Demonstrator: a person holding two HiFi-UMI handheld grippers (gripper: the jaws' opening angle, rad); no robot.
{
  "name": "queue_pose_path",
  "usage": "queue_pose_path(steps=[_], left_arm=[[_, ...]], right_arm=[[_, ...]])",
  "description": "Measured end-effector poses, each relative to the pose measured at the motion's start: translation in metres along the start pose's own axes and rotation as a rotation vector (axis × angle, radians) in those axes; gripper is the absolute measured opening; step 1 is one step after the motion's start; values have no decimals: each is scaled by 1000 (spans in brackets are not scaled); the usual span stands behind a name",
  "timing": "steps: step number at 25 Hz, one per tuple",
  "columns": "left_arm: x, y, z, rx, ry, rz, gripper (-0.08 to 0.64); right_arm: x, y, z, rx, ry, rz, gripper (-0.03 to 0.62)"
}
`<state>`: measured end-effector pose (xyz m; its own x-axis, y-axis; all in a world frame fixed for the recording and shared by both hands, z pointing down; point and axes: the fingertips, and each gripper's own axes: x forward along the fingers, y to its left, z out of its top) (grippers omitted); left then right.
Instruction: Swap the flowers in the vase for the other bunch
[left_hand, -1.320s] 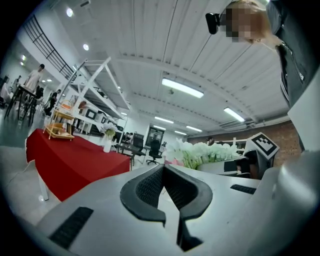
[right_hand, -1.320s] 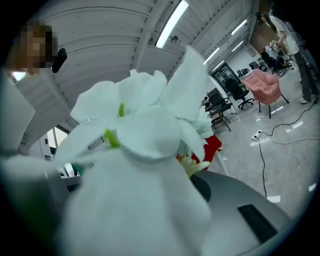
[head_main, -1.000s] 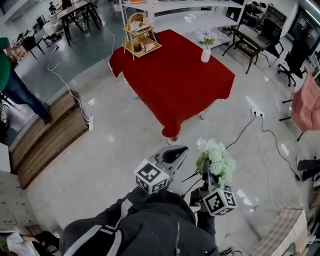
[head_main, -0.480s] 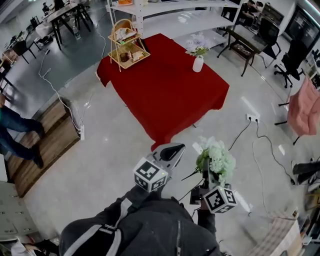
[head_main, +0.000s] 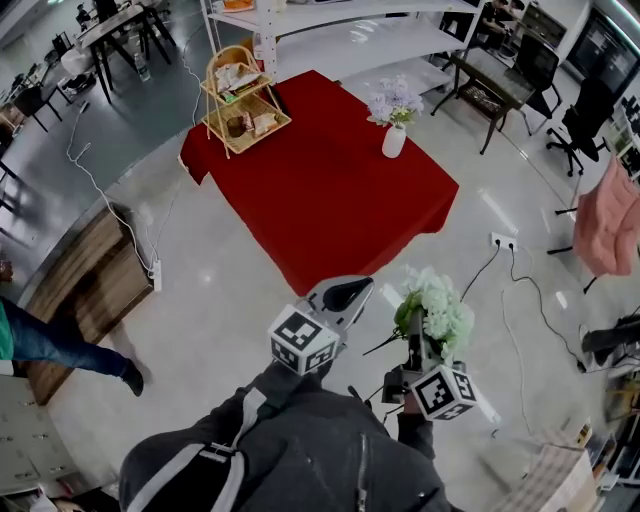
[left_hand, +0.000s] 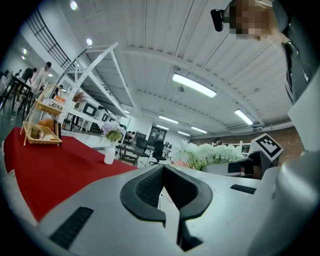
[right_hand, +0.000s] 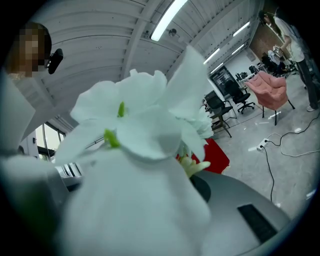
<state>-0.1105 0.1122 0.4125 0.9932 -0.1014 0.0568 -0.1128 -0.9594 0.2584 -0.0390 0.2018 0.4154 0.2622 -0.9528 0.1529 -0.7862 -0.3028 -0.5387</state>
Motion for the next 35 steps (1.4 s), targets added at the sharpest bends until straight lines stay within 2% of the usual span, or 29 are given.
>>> queue_pose_path(steps=[16,28,35], left_arm=[[47,66,9,-13,13,-28,8],[59,77,17,-40,9,-55,8],[71,86,26,-32,-15,-29,8]], right_arm=[[77,-15,10,7,2,-27,86],[90,-17,26,3,-8,-58,86],[103,-26,41,-5,-18,-39,86]])
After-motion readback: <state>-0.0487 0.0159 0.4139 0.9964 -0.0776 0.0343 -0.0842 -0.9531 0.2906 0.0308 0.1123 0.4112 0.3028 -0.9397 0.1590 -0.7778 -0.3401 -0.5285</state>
